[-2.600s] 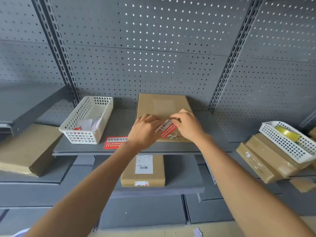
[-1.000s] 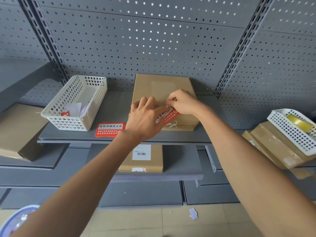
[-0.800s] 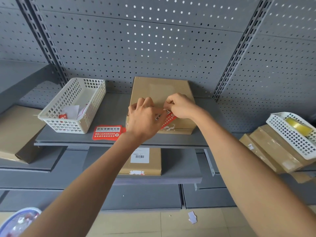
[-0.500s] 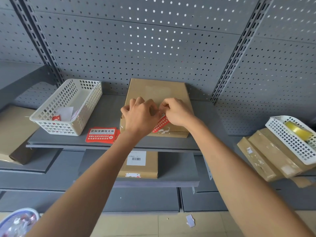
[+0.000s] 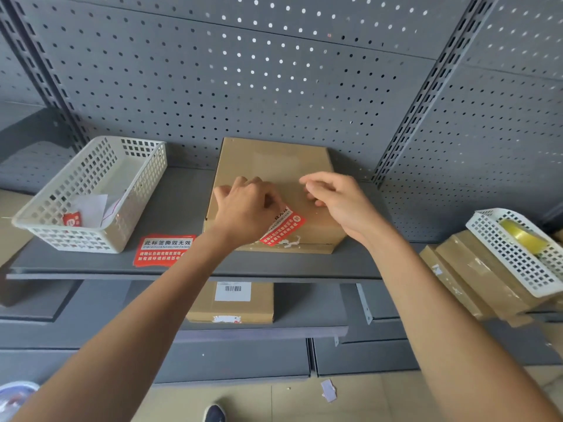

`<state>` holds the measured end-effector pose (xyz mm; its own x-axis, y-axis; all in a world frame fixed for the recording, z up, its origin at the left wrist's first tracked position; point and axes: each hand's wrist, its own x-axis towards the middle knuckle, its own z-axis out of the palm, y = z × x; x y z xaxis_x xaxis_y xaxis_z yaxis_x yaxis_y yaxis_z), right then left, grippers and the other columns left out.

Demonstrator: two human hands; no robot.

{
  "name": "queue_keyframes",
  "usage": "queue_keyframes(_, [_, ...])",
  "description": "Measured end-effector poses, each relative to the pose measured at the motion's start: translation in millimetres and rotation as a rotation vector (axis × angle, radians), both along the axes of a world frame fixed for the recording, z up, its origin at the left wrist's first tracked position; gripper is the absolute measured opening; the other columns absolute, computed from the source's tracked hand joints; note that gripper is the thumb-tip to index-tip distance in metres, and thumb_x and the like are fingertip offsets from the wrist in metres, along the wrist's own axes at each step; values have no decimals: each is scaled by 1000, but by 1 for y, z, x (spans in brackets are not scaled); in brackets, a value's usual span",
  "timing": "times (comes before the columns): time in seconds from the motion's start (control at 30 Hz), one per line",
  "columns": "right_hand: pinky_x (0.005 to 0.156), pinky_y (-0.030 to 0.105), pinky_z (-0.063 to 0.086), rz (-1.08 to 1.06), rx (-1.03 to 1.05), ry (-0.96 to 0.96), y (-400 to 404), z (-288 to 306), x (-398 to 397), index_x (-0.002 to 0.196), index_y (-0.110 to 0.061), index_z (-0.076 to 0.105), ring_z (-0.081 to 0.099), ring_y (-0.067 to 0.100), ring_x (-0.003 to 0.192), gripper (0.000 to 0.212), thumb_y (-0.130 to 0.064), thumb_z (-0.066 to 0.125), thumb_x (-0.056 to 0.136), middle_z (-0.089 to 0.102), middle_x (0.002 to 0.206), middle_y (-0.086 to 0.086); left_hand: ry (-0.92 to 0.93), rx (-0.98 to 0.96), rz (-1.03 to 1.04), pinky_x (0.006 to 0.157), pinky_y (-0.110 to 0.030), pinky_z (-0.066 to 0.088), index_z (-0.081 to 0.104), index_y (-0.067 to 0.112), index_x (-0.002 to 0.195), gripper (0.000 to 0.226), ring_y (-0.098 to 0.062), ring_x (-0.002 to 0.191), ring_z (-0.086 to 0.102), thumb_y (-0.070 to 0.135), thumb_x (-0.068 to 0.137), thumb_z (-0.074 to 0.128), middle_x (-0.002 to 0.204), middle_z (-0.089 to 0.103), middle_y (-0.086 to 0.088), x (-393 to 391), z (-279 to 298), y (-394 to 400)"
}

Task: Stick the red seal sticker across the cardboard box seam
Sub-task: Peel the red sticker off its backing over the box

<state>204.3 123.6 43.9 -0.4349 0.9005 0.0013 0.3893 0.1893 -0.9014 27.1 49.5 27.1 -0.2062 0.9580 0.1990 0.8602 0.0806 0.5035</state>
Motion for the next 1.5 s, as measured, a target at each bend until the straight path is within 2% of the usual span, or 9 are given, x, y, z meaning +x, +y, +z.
queue_keyframes(0.1, [95, 24, 47, 16, 57, -113, -1, -6, 2, 103, -26, 77, 65, 4, 104, 15, -28, 65, 96, 73, 106, -12, 9, 55, -18, 82, -39, 21, 65, 32, 81, 19, -20, 98, 48, 33, 95, 53, 95, 61, 11, -1, -4, -3])
queue_keyframes(0.4, [74, 7, 41, 81, 144, -246, -7, -8, -10, 83, -20, 78, 60, 3, 82, 6, -16, 82, 80, 63, 101, -2, 34, 59, -47, 89, -42, 26, 58, 34, 84, 20, -18, 103, 45, 41, 100, 48, 101, 57, 10, -2, -10, -2])
queue_keyframes(0.67, [84, 25, 49, 135, 133, -267, -9, -2, -8, 75, -27, 74, 62, 9, 87, 14, -20, 76, 87, 62, 103, -3, -23, 93, -27, 86, -38, 21, 52, 38, 79, 19, -18, 103, 46, 40, 97, 49, 100, 57, 11, -1, -10, -6])
queue_keyframes(0.97, [74, 20, 36, 128, 161, -393, -13, -4, -15, 75, -25, 61, 55, 8, 89, 22, -23, 62, 97, 55, 100, -8, -112, 162, -42, 85, -37, 19, 58, 35, 88, 8, -17, 98, 52, 41, 92, 61, 86, 60, 15, -5, -8, -6])
queue_keyframes(1.03, [71, 16, 35, 123, 158, -389, -14, -3, -14, 76, -24, 61, 54, 6, 87, 22, -23, 62, 98, 55, 101, -6, -148, 160, -41, 85, -36, 19, 60, 34, 95, 15, -14, 97, 51, 48, 89, 63, 86, 64, 16, -6, -7, -6])
queue_keyframes(1.13, [69, 12, 33, 112, 183, -394, -16, -3, -14, 80, -20, 65, 52, 0, 85, 18, -21, 62, 97, 55, 101, -7, -59, 142, -69, 82, -38, 19, 66, 30, 83, 29, -16, 96, 49, 59, 86, 62, 84, 62, 13, -7, -9, -5])
queue_keyframes(1.3, [80, 23, 49, 30, 136, -225, -18, -4, -6, 88, -21, 71, 65, 8, 87, 2, -22, 73, 88, 68, 94, -6, -27, 130, -62, 81, -38, 17, 67, 22, 75, 32, -19, 97, 48, 52, 88, 64, 82, 62, 9, -6, -11, -2])
queue_keyframes(1.33, [83, 25, 51, 6, 115, -181, -19, -3, 0, 93, -22, 71, 67, 10, 90, 8, -23, 75, 86, 70, 96, -5, -26, 134, -59, 81, -38, 16, 66, 22, 75, 31, -19, 97, 48, 50, 88, 65, 82, 62, 9, -6, -12, -2])
queue_keyframes(1.5, [80, 8, 43, -1, 207, -276, -30, -4, 16, 92, -20, 76, 63, 2, 91, 11, -24, 80, 82, 65, 107, -6, -32, 153, -65, 81, -37, 15, 66, 25, 79, 28, -18, 96, 47, 50, 88, 65, 83, 61, 9, -7, -12, -3])
